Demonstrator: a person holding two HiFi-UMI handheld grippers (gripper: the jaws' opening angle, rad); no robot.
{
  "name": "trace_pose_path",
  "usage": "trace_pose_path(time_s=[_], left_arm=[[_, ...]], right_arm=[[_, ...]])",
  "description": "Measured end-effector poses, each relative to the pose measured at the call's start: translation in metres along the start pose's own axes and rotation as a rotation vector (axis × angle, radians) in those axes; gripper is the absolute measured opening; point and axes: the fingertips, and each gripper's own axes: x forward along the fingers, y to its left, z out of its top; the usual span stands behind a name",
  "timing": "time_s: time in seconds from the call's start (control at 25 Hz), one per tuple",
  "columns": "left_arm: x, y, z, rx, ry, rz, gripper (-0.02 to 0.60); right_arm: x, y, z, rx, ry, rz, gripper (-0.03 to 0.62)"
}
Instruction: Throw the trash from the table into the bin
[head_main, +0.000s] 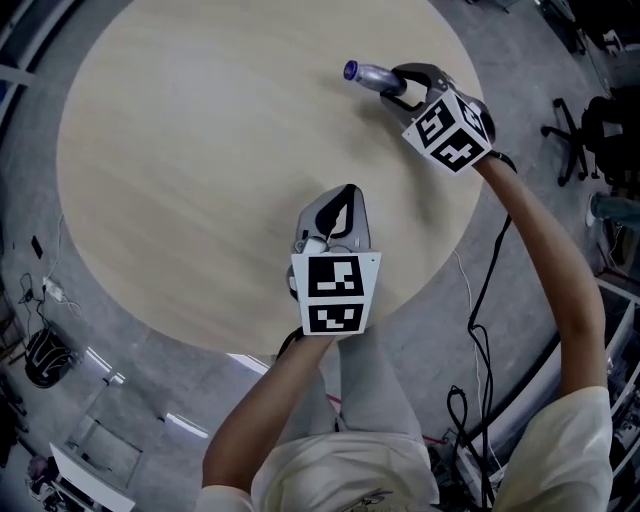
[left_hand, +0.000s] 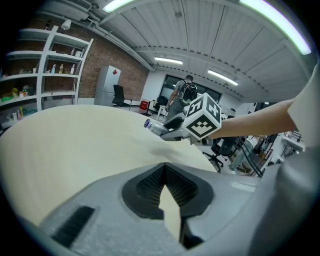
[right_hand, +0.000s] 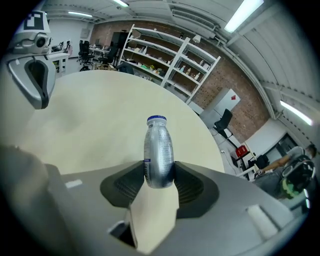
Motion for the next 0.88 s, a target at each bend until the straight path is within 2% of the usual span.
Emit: trace_pose_path(time_s=[0.48, 0.72, 0.88], left_arm=[[0.034, -0.122, -0.046, 0.110, 0.083, -0.161, 0.005], [0.054, -0.173, -0.066, 0.150, 0.122, -0.221, 0.005], [0.069, -0.204, -0.082, 0.159, 0.164, -0.265, 0.005]], right_arm=[[-0.087, 0.024, -0.154, 0.202, 0.072, -0.083, 0.192], [-0.128, 0.037, -0.227, 0.368, 0.082, -0.128, 0.192], [-0.152, 0.051, -0.280, 0.557, 0.087, -0.190, 0.193]])
